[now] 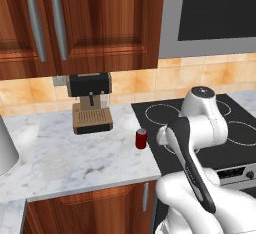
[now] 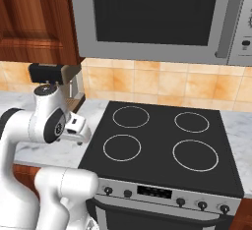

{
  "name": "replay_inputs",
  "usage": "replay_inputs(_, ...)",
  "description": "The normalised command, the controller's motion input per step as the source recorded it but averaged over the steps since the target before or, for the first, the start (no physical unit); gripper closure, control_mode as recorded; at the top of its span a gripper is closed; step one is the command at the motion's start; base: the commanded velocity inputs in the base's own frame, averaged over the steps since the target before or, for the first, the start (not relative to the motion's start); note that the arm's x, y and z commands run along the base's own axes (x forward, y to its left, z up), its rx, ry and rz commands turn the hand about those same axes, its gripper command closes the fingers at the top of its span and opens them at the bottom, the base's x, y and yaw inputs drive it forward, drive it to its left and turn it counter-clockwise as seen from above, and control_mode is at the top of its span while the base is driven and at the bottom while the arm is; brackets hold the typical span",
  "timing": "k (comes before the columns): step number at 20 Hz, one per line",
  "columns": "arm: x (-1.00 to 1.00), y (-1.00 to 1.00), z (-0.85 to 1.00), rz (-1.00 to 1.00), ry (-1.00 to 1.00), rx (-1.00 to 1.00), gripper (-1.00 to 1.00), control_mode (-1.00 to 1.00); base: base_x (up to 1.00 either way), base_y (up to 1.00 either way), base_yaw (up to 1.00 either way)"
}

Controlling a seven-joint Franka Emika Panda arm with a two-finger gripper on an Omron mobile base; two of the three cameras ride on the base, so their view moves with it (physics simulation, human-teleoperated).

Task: Four empty soda cans are scattered around the kitchen. Gather all the cans and cluster them next to the stove for recycling.

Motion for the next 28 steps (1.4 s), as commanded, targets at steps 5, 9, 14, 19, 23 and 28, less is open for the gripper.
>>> replay_inputs(5, 0.00, 0.00, 0.00, 0.00, 0.00, 0.00, -1.00, -1.00, 0.00, 0.00, 0.00)
replay_inputs(9, 0.00, 0.00, 0.00, 0.00, 0.00, 0.00, -1.00, -1.00, 0.00, 0.00, 0.00)
replay_inputs(14, 0.00, 0.00, 0.00, 0.00, 0.00, 0.00, -1.00, -1.00, 0.00, 0.00, 0.00)
replay_inputs(19, 0.00, 0.00, 0.00, 0.00, 0.00, 0.00, -1.00, 1.00, -0.78, 0.00, -0.03)
replay_inputs(23, 0.00, 0.00, 0.00, 0.00, 0.00, 0.00, -1.00, 1.00, -1.00, 0.00, -0.09)
replay_inputs(28, 0.00, 0.00, 0.00, 0.00, 0.00, 0.00, -1.00, 1.00, -0.81, -0.01, -0.08)
